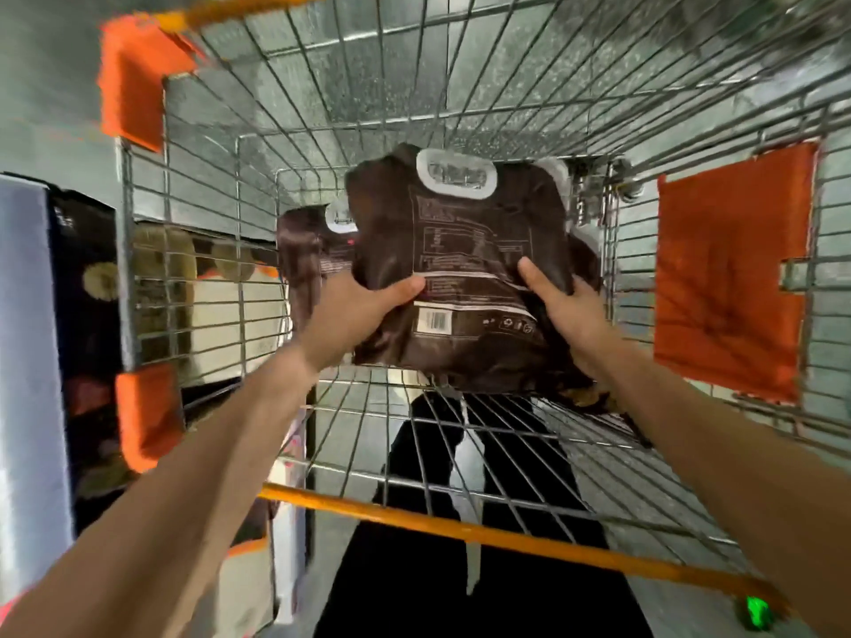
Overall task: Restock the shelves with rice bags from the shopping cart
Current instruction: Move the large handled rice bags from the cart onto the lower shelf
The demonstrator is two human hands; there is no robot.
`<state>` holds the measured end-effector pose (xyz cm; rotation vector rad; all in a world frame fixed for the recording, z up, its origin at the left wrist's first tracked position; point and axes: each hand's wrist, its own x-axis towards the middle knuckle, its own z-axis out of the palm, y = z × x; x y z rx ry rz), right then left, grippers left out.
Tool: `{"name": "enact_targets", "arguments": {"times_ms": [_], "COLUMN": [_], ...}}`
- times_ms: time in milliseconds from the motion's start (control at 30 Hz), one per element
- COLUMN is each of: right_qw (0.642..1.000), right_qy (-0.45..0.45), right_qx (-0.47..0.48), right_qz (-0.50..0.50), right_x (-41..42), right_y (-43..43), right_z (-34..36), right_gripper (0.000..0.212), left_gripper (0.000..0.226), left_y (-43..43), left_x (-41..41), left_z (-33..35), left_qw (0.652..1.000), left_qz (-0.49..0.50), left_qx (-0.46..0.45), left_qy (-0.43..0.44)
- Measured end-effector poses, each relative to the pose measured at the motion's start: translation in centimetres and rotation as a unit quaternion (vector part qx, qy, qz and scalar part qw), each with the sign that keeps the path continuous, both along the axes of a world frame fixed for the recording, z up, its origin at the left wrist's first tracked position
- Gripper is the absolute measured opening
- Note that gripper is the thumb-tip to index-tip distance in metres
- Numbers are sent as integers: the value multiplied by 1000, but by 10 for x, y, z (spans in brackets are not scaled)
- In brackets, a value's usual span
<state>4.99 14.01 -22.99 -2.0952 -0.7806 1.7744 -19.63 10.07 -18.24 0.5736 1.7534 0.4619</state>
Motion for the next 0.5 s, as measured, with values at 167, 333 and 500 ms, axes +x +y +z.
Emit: {"name": "enact_targets", "arguments": {"times_ms": [167,333,500], "right_qw": [989,976,966], "right_qy": [124,139,122], "right_qx": [-80,-115,-137], "right_qz": [18,125,184], "right_x": [-77,-121,-132], "right_y": [-13,-33,-44], "right_z": [-16,-58,-46], "right_gripper": [80,82,54], "left_gripper": [17,29,40], "left_y": [-29,-53,-69], "left_x": [-59,-90,-88], "left_z": [26,29,29], "left_qw": [993,972,924], "left_qz": [58,-35,-194], "left_qx": [27,26,47], "left_qy": [101,231,326]}}
